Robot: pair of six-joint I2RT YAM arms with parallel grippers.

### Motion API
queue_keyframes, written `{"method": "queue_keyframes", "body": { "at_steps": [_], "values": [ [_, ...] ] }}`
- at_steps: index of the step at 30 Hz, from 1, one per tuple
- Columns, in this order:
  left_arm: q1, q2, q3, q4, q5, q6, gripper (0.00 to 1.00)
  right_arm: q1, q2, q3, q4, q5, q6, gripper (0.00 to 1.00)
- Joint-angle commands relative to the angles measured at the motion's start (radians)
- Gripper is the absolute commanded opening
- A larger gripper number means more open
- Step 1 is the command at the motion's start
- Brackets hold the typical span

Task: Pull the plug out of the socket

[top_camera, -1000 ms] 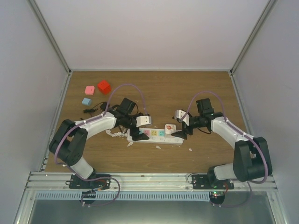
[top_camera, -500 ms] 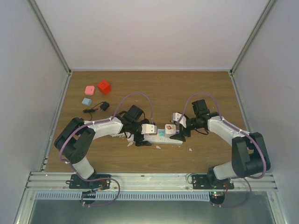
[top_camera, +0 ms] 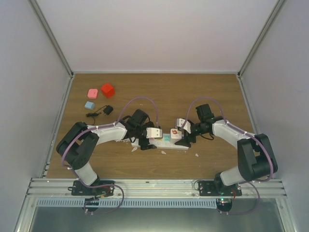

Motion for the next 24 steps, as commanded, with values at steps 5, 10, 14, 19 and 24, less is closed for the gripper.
{"method": "queue_keyframes", "body": {
  "at_steps": [5,10,14,19,24],
  "values": [
    [-0.013,0.025,-0.007,0.066,-0.011,-0.023,0.98,0.027,0.015,-0.015,0.032,0.03,0.013,0.89],
    [-0.013,0.036,-0.004,0.067,-0.013,-0.023,0.94,0.029,0.011,-0.013,0.039,0.034,0.024,0.79],
    [-0.014,0.047,-0.007,0.071,-0.022,-0.013,0.9,0.03,0.002,-0.011,0.041,0.026,0.031,0.69],
    [-0.016,0.059,-0.006,0.067,-0.033,-0.01,0.82,0.033,-0.006,-0.011,0.044,0.015,0.035,0.62],
    [-0.017,0.061,-0.005,0.064,-0.045,-0.007,0.7,0.033,-0.017,-0.007,0.049,0.0,0.047,0.49]
  ]
}}
